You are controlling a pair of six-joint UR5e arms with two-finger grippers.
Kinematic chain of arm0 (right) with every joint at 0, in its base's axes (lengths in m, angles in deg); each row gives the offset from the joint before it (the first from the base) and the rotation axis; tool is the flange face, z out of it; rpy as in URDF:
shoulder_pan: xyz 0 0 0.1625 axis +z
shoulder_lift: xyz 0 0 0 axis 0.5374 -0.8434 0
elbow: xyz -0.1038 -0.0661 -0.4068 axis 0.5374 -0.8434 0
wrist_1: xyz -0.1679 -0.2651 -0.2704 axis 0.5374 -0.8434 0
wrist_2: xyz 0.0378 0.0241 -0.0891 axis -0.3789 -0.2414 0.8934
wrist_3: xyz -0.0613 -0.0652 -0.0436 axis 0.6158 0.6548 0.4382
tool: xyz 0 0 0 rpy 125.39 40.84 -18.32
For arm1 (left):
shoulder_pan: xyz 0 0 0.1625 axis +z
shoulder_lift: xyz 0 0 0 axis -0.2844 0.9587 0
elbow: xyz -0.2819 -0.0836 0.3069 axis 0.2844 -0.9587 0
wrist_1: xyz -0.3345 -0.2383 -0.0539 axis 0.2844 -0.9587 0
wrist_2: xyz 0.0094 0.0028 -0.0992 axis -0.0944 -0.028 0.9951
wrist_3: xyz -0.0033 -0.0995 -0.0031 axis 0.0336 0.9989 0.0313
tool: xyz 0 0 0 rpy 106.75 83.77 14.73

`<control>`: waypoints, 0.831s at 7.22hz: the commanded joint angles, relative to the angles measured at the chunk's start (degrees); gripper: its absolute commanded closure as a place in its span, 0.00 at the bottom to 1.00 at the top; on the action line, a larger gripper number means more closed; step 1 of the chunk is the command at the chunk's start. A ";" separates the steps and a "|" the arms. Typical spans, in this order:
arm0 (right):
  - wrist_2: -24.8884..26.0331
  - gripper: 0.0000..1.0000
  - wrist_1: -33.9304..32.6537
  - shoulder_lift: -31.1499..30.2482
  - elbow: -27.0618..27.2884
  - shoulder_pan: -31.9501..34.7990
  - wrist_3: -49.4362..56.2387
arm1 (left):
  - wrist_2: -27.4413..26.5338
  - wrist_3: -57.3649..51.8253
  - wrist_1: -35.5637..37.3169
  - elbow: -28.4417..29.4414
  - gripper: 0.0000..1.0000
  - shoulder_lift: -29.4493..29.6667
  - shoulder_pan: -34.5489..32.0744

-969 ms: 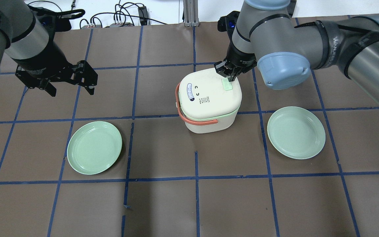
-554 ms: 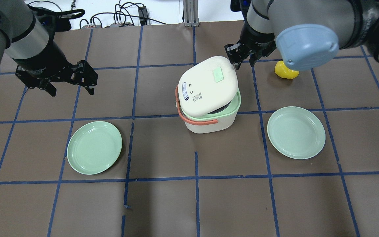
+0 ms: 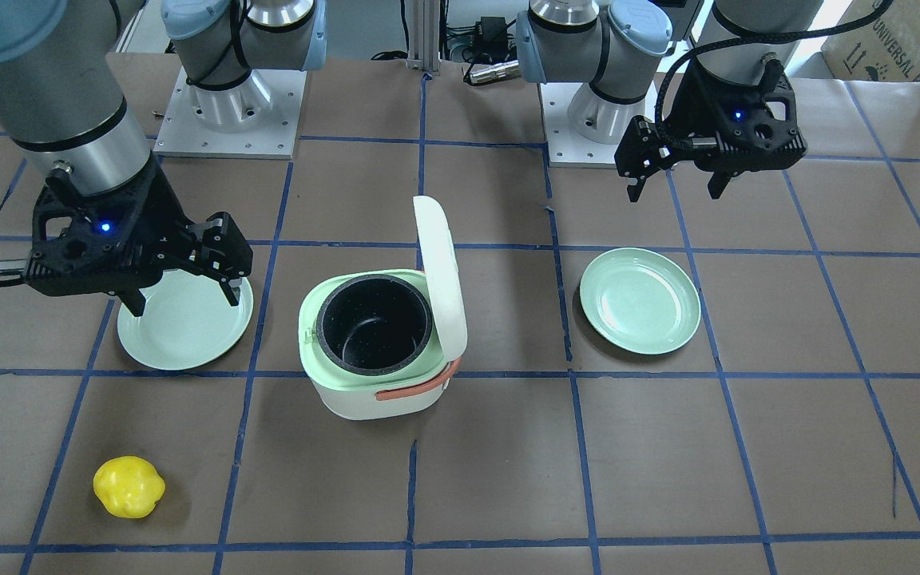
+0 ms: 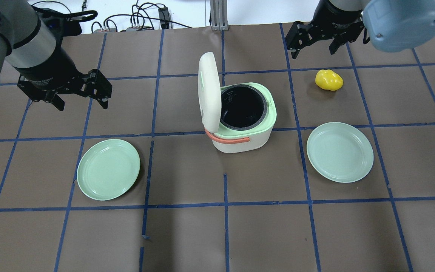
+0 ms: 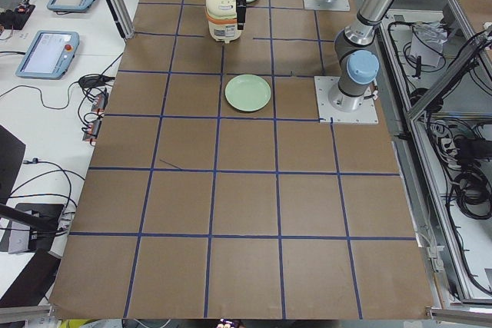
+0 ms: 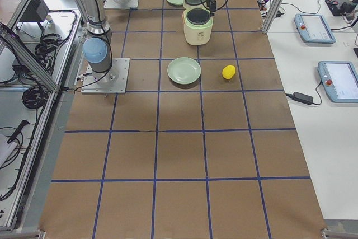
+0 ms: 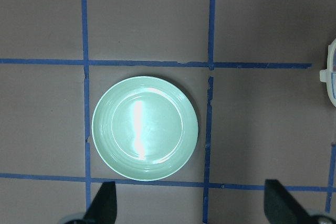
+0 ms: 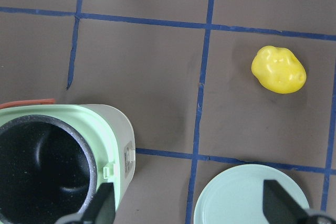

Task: Press rice cooker button

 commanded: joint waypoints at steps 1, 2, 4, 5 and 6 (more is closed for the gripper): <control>-0.49 0.00 1.97 -0.12 0.28 -0.94 0.11 | 0.00 0.00 0.00 0.00 0.00 0.01 0.00; 0.03 0.00 2.06 -0.82 0.28 -1.29 0.11 | 0.00 0.00 0.00 0.00 0.00 0.01 0.00; 1.08 0.00 3.80 -2.31 -0.50 -2.60 0.20 | 0.00 0.00 0.00 0.00 0.00 0.01 0.00; 0.66 0.00 5.30 -3.28 -0.42 -2.26 0.20 | 0.00 0.00 0.00 0.00 0.00 0.01 0.00; 0.48 0.00 5.31 -4.51 0.19 -1.99 0.63 | 0.00 0.00 0.00 0.00 0.00 0.01 0.00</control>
